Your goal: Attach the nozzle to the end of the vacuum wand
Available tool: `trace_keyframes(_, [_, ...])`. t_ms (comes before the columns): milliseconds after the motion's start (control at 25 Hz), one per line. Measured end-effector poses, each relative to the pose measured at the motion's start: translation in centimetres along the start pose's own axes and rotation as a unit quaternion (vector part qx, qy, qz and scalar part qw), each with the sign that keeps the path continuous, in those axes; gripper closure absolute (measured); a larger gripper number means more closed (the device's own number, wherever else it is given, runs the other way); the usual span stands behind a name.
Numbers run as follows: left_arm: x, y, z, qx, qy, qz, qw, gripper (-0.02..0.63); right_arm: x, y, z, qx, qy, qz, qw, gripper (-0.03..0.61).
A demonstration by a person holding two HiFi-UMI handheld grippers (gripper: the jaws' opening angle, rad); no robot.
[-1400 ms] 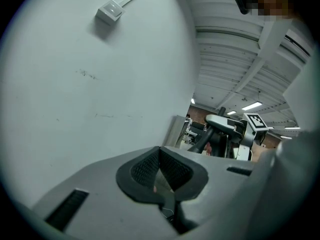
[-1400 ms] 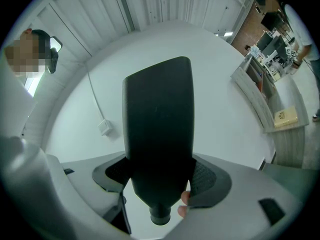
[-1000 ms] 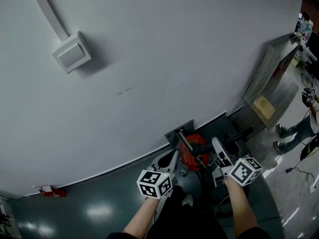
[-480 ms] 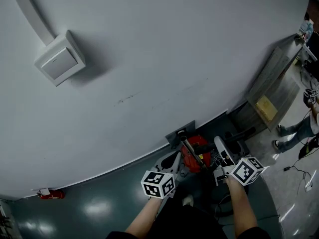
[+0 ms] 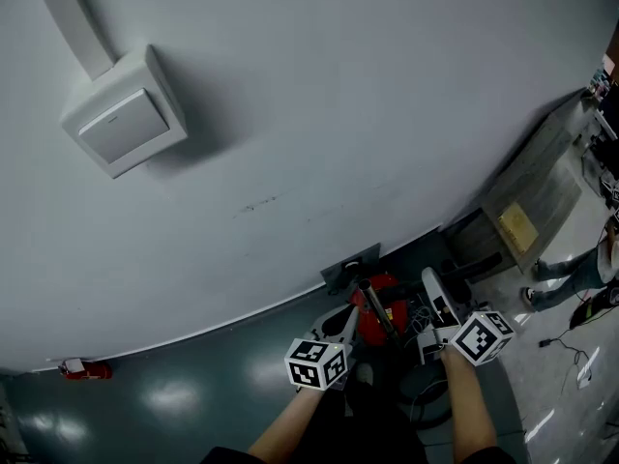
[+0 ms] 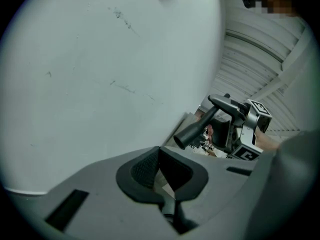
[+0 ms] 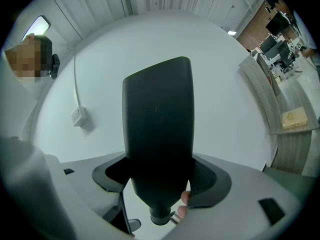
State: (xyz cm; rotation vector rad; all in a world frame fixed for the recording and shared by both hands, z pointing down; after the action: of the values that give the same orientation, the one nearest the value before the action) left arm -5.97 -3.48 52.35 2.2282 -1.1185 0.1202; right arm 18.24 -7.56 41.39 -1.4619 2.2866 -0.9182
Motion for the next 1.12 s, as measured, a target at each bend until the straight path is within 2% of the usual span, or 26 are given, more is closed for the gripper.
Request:
trace_keyframes(200, [1.1,1.0,-1.7,-0.034,-0.007,0.014,0.9993,0.609,2.3,-0.6,0.2,-0.008,0.023,0.021,0.999,0.247])
trace_keyframes(400, [2.0,1.5,-3.0,-0.058,-0.022,0.051,0.9967,0.609,4.3,-2.1,-0.2,-0.005,0.052,0.048,0.998,0.247])
trace_keyframes(800, [5.0,2.4,-7.2,-0.077,-0.052,0.063,0.9937,0.609,7.9,-4.7,-1.6,-0.007,0.087,0.094,0.992,0.247])
trace_keyframes(1120, [6.2,3.1,-9.0,-0.077,-0.059,0.066,0.9931,0.603,8.4,-5.1,-1.8,-0.007,0.093,0.104,0.990,0.247])
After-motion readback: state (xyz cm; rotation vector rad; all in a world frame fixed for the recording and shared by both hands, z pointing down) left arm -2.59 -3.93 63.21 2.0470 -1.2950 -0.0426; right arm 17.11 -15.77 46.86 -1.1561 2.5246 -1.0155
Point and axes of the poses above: the fingertips, and each gripper's own axes: x forward along the fingers, y to its left, z out of its top, the point moved 9 cm from there along -x, backward along the fingers, and after that the axes turned 3 degrees about x, right-handed, at the moved point
